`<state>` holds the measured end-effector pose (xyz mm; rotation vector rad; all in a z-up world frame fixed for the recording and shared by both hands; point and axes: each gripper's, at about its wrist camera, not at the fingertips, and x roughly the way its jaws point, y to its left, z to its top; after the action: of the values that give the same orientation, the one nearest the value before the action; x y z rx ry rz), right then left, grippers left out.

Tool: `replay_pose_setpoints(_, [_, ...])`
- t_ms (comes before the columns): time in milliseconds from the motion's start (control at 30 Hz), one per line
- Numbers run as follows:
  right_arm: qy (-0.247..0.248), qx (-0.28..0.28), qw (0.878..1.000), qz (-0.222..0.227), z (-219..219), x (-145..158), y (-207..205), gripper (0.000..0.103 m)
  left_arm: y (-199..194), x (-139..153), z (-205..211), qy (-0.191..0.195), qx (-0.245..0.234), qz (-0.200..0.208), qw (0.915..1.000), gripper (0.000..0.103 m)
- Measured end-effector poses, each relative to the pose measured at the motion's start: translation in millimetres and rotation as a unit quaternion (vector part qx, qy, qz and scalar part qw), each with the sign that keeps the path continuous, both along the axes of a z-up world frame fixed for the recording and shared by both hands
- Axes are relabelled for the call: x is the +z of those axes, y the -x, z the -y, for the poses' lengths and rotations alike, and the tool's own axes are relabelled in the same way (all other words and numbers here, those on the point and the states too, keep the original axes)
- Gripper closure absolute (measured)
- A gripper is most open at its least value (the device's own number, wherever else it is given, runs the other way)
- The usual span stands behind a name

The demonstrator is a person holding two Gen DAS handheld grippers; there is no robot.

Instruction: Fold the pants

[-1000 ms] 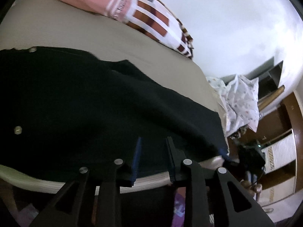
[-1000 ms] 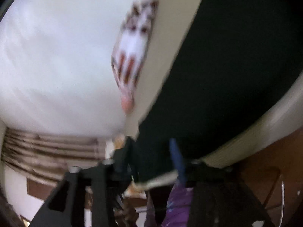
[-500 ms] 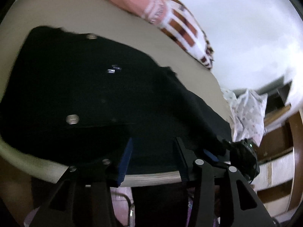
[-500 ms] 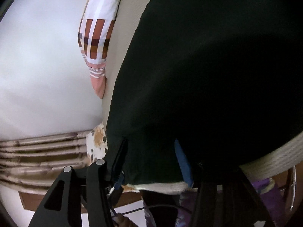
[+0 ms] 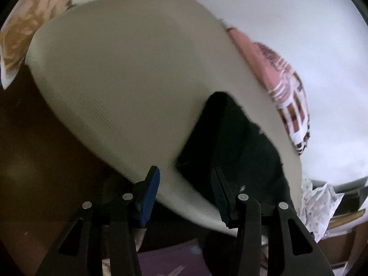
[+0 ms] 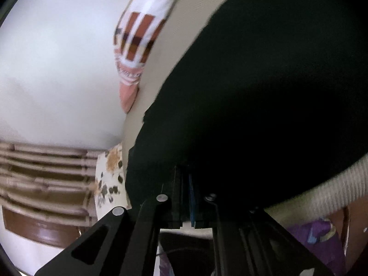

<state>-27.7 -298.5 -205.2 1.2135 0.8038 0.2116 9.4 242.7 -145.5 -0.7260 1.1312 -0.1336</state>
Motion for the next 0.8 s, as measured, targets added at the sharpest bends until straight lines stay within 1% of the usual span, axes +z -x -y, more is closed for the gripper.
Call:
replay_pose_setpoints(67, [0.001, 0.009, 1.0, -0.005, -4, 1, 3, 0.096, -2, -7, 3, 0.017, -0.018, -0.009, 0.9997, 0.055])
replay_pose_setpoints(133, [0.007, 0.015, 1.0, -0.012, -4, -4, 4, 0.096, -3, -14, 22, 0.023, -0.056, -0.018, 0.998, 0.055])
replay_pose_setpoints(167, [0.008, 0.013, 1.0, -0.021, -3, -8, 4, 0.096, -4, -16, 32, 0.034, -0.073, -0.019, 0.9966, 0.055])
replay_pose_setpoints(233, [-0.013, 0.01, 0.999, -0.034, 0, -18, 4, 0.096, -5, -17, 49, 0.051, -0.095, -0.019, 0.9939, 0.055])
replay_pose_setpoints(267, [-0.012, 0.011, 0.999, -0.036, 0, -19, 5, 0.096, -6, -18, 57, 0.054, -0.11, -0.022, 0.9923, 0.055])
replay_pose_setpoints(300, [-0.011, 0.013, 0.999, -0.038, -1, -19, 4, 0.096, -8, -18, 62, 0.054, -0.115, -0.023, 0.9917, 0.055])
replay_pose_setpoints(400, [-0.012, 0.016, 0.999, -0.032, -1, -16, 4, 0.096, -16, -24, 73, 0.079, -0.117, -0.022, 0.9897, 0.055])
replay_pose_setpoints(433, [-0.014, 0.015, 0.999, -0.03, -2, -16, 1, 0.096, -19, -24, 75, 0.075, -0.117, -0.022, 0.9901, 0.056])
replay_pose_setpoints(467, [-0.018, 0.016, 0.999, -0.03, -2, -16, 1, 0.095, -19, -22, 78, 0.059, -0.119, -0.017, 0.991, 0.069])
replay_pose_setpoints(500, [-0.023, 0.015, 0.999, -0.029, -1, -17, 0, 0.095, -19, -19, 80, 0.043, -0.124, -0.009, 0.9913, 0.087])
replay_pose_setpoints(533, [-0.025, 0.013, 0.999, -0.03, -1, -17, 0, 0.095, -18, -13, 80, 0.026, -0.129, 0.003, 0.9913, 0.087])
replay_pose_setpoints(567, [-0.029, 0.01, 0.999, -0.031, 1, -19, 1, 0.095, -17, -3, 80, 0.009, -0.123, 0.019, 0.9922, 0.087])
replay_pose_setpoints(667, [-0.076, -0.008, 0.997, -0.033, 9, -30, 6, 0.094, -26, 12, 72, -0.015, -0.105, 0.044, 0.9934, 0.087])
replay_pose_setpoints(700, [-0.09, -0.017, 0.995, -0.038, 12, -34, 8, 0.093, -28, 13, 67, -0.015, -0.101, 0.045, 0.9937, 0.087])
replay_pose_setpoints(767, [-0.12, -0.031, 0.992, -0.04, 18, -42, 14, 0.086, -34, 16, 61, -0.023, -0.095, 0.041, 0.9944, 0.087])
replay_pose_setpoints(800, [-0.124, -0.035, 0.991, -0.044, 20, -44, 16, 0.085, -34, 16, 58, -0.024, -0.094, 0.04, 0.9945, 0.087])
